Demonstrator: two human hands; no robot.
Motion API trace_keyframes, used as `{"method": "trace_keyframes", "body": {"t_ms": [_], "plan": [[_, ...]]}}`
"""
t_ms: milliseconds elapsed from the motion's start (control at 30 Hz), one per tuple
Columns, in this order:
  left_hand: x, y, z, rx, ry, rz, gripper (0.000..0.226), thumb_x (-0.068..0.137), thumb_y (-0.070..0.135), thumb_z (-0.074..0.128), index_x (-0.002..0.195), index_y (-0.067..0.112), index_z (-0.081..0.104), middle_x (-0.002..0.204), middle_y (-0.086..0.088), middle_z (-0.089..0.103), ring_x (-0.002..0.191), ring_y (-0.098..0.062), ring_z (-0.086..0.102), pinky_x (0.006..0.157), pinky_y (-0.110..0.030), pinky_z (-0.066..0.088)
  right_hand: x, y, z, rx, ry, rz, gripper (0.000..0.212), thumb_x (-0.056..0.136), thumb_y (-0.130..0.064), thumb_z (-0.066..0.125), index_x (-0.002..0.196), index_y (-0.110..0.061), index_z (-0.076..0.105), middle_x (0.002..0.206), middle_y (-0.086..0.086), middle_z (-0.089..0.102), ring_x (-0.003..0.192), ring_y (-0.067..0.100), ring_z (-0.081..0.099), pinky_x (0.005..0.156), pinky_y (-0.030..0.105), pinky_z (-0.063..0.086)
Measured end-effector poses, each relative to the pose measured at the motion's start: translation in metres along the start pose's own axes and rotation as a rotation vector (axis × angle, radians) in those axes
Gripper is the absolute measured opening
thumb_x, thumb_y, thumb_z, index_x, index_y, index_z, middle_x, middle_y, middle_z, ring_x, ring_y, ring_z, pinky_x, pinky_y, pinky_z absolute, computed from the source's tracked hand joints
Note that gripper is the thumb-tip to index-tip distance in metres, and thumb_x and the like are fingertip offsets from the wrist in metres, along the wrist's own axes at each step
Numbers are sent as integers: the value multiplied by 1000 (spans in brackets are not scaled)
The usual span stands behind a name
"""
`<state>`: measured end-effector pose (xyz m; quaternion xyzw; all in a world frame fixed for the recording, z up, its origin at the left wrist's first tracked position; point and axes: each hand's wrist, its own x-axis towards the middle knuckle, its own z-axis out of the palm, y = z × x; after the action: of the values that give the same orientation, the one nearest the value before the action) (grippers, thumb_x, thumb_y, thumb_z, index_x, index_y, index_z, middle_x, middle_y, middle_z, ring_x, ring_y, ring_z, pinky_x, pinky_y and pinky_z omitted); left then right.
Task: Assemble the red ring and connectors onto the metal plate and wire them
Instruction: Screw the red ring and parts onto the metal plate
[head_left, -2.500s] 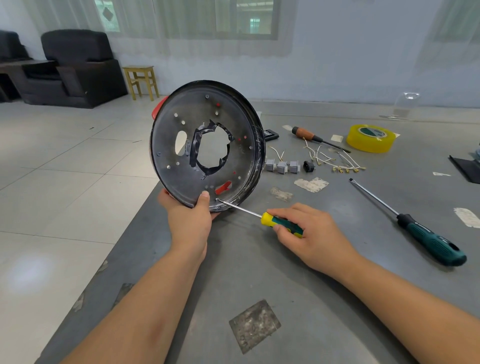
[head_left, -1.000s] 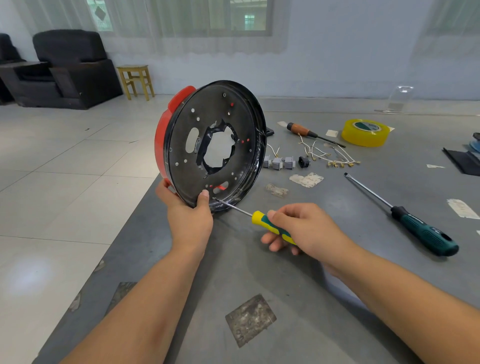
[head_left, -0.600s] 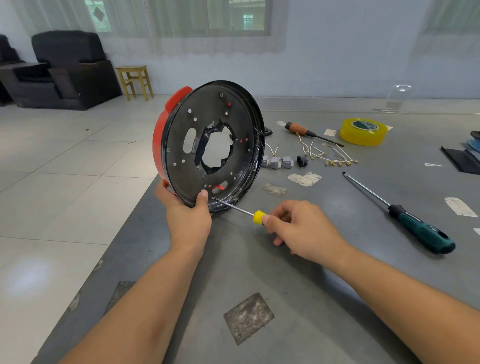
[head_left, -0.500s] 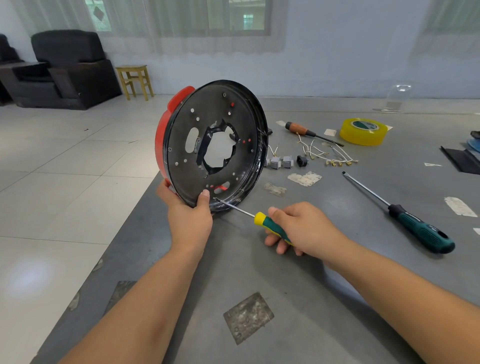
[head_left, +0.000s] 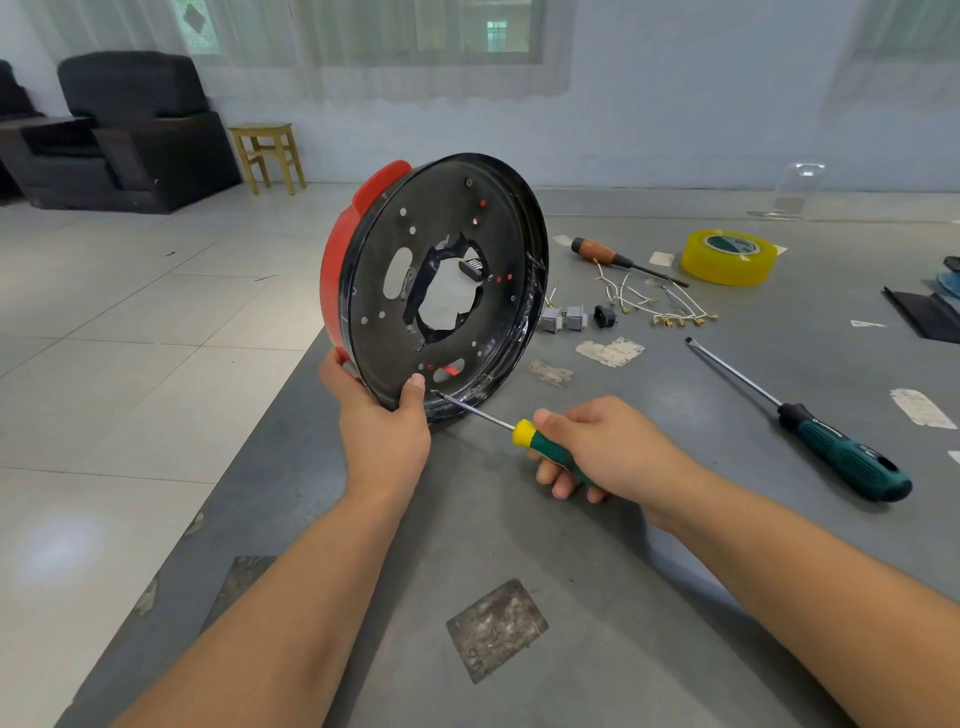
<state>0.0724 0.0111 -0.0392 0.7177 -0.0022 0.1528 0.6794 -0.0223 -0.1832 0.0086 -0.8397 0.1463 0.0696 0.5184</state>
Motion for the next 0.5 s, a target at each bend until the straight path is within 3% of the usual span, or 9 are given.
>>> {"method": "trace_keyframes", "body": {"t_ms": [100,200,267,333,433,500], "plan": [[0,0,0,-8,-1,-4,63,98,14,68,129,51,28,100,46,62,90,12,67,95,-54,60,-3,-1,1,48,-43,-4,33,100,-48,59,106,-16,66,81,-1,77,48,11,60,42,22,41],[1,-1,0,-23,8,-13,62,98,14,68,127,51,28,100,45,63,91,12,68,97,-53,60,-3,1,0,-356,114,-153,40,80,-56,78,101,-31,54,98,-9,67,68,9,65,55,25,48],[1,-1,0,-32,5,-16,61,98,13,68,127,50,29,100,45,64,90,12,68,96,-54,60,-1,3,1,-507,232,-248,35,81,-57,76,92,-31,55,91,-10,67,81,12,64,66,30,52],[1,-2,0,-39,-4,-18,60,98,13,67,127,49,29,100,44,64,89,10,69,95,-54,60,1,5,0,-527,237,-258,34,89,-60,65,86,-27,63,78,-5,72,77,16,69,67,33,55],[0,-1,0,-24,-10,-17,64,98,13,68,124,55,28,100,47,62,91,12,68,96,-53,60,-1,0,2,-163,43,-79,45,102,-51,53,83,-16,74,68,-2,75,55,11,68,51,25,52],[-1,0,0,-9,-17,-10,66,98,13,68,121,60,28,101,47,62,92,12,67,96,-52,60,-3,-4,1,59,-36,28,45,102,-49,55,91,-11,74,70,1,75,47,14,61,44,24,49]]}}
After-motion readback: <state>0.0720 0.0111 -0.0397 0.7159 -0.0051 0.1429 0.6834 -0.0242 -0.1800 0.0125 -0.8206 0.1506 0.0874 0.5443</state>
